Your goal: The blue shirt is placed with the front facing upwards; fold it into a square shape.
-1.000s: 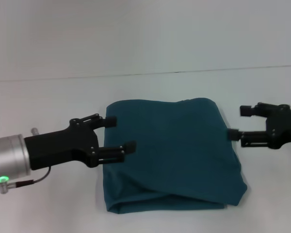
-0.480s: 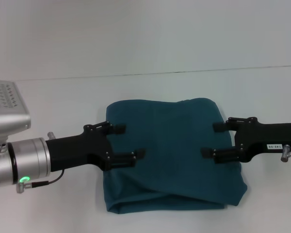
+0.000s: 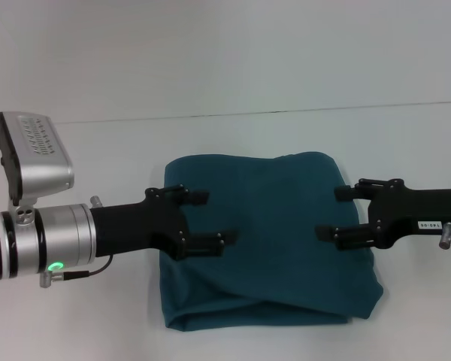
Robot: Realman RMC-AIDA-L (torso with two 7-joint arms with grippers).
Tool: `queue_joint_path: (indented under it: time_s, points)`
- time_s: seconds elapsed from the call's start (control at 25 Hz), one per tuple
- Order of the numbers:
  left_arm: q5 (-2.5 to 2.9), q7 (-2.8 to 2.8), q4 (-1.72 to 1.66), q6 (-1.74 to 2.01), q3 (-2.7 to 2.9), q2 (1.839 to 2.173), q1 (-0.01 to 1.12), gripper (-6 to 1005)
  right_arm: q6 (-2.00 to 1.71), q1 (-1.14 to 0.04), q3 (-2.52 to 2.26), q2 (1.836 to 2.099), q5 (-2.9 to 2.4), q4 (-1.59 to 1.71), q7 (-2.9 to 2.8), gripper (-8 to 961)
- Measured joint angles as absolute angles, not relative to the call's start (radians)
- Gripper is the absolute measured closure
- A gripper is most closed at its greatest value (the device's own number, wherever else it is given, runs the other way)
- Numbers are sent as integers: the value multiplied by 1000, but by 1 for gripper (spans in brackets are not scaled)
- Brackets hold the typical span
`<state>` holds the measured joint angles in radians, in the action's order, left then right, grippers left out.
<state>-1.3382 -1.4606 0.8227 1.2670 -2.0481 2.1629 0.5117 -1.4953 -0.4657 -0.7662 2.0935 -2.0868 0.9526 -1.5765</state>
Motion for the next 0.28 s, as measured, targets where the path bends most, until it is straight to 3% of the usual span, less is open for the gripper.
queue_joint_path:
  time_s: [0.28]
  points:
    - [-1320,-1468,822,1248,-2008,2163,517,123,-1497,-461,-767,2093,-2086,953,-1576,7]
